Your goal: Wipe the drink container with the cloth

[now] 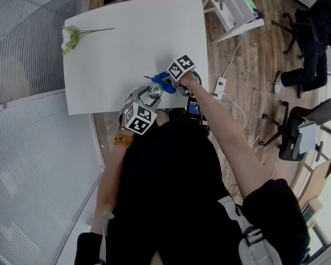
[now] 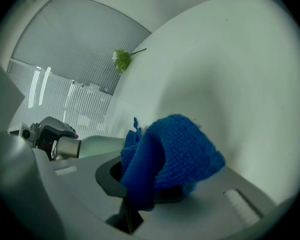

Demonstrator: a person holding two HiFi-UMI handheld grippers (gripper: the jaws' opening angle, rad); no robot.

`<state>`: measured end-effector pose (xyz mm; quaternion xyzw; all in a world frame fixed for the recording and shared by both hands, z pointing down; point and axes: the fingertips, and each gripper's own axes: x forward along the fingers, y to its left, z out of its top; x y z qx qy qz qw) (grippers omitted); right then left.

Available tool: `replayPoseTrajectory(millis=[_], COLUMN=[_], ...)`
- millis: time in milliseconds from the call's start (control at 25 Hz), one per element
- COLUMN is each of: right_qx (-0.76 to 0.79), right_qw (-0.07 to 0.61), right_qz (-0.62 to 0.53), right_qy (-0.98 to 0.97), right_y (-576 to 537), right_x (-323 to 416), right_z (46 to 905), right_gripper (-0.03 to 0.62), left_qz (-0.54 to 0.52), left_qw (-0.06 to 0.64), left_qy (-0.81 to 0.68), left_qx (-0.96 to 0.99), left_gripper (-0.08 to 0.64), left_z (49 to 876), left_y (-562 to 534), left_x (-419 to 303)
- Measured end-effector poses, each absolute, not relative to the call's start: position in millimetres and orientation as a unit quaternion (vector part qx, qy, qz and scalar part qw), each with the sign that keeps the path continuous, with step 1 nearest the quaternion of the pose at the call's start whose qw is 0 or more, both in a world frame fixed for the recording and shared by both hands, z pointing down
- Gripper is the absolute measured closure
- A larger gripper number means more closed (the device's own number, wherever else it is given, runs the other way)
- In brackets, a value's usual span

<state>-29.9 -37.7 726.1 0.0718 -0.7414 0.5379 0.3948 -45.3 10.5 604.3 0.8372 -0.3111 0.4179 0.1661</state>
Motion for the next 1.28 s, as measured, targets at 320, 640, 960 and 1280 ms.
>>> replayPoseTrajectory(millis=[320,640,960,1280], right_qx=[0.125,0.149,0.142,0.182], right_qw=[0.269,0.213,0.200,0.172], right_qz=[0.546,0.519,0.504,0.499], right_qy=[-0.783,-0.814,-0.828,-0.829], right_y=[-79,-93,-78,-73], right_x=[-20,-1,17,51], right_z=[665,612,587,577], right_gripper=[0.503,0.503,0.503,0.502], left_qz=[0.423,0.454,0.515,0.508], left_qw=[0.174,0.172,0.037,-0.090], left_qy=[-0.333,-0.303,-0.028,0.155], left_qx=[0.824,0.820,0.856,0.842], left_gripper=[0.277,0.301,0.313,0.298], left_z=[601,612,609,599], left_y=[2,7,13,7], left_x=[-44,-47,-40,-43])
